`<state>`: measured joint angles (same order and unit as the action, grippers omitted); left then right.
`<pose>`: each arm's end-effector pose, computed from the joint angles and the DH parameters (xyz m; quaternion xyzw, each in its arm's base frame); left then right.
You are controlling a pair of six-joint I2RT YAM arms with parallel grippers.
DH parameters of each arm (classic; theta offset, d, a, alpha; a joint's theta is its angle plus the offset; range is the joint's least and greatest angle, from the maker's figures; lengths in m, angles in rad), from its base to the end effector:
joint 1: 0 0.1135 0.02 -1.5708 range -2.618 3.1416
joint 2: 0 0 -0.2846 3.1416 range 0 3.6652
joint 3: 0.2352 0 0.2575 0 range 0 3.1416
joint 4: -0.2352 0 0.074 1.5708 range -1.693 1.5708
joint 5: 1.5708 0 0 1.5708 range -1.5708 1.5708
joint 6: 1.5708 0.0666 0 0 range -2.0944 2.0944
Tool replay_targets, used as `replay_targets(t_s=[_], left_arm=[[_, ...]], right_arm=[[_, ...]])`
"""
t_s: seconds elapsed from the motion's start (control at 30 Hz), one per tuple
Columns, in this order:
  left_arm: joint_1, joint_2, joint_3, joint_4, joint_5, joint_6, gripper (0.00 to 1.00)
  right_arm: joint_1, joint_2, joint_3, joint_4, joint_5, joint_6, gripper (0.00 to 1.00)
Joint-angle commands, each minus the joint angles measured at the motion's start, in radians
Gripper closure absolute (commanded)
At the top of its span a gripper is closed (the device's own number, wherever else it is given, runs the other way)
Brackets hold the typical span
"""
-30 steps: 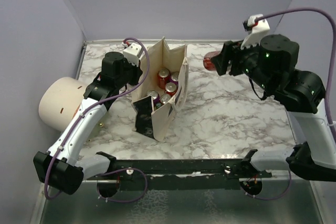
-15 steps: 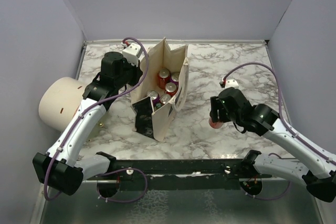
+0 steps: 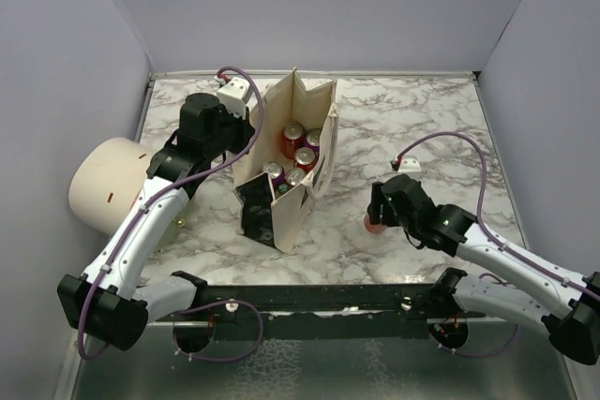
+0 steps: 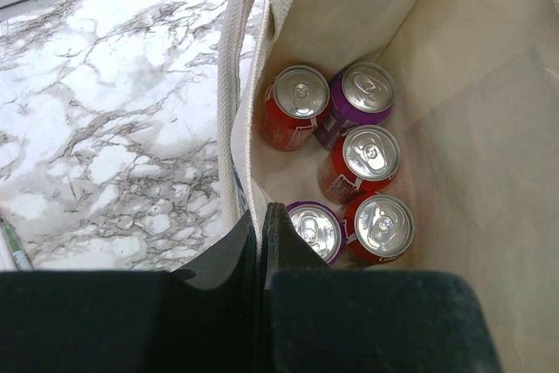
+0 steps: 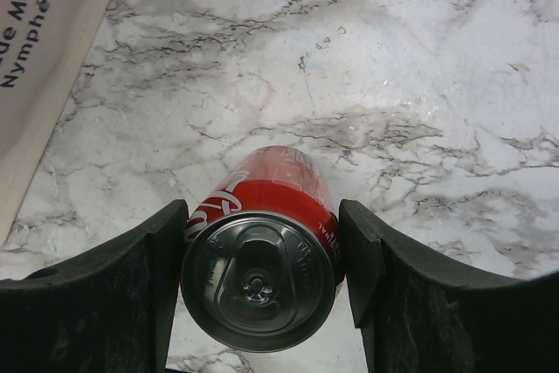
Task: Take the beverage out of the canvas bag
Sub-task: Place the drink at the center of the board.
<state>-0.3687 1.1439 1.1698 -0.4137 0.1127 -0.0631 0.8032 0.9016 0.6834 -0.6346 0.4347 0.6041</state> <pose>0.2591 -0.1082 0.3860 0.1572 0.8144 -0.1649 0.5338 0.1517 0.1168 0.2399 -0.0155 0.9172 0.0680 0.3922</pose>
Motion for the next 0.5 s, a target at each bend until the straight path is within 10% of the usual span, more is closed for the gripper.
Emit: replay_targets(t_s=[0.0, 0.23, 0.47], left_arm=[[0.001, -0.080, -0.002, 0.106, 0.009, -0.032, 1.00], [0.001, -0.096, -0.012, 0.104, -0.003, -0.035, 1.00], [0.001, -0.077, 0.002, 0.103, -0.004, -0.051, 1.00]], right_arm=[[-0.001, 0.032, -0.019, 0.112, 0.097, 0.071, 0.98], [-0.002, 0.097, -0.009, 0.085, 0.112, 0.081, 0.97], [-0.001, 0.115, -0.019, 0.082, 0.098, 0.086, 0.72]])
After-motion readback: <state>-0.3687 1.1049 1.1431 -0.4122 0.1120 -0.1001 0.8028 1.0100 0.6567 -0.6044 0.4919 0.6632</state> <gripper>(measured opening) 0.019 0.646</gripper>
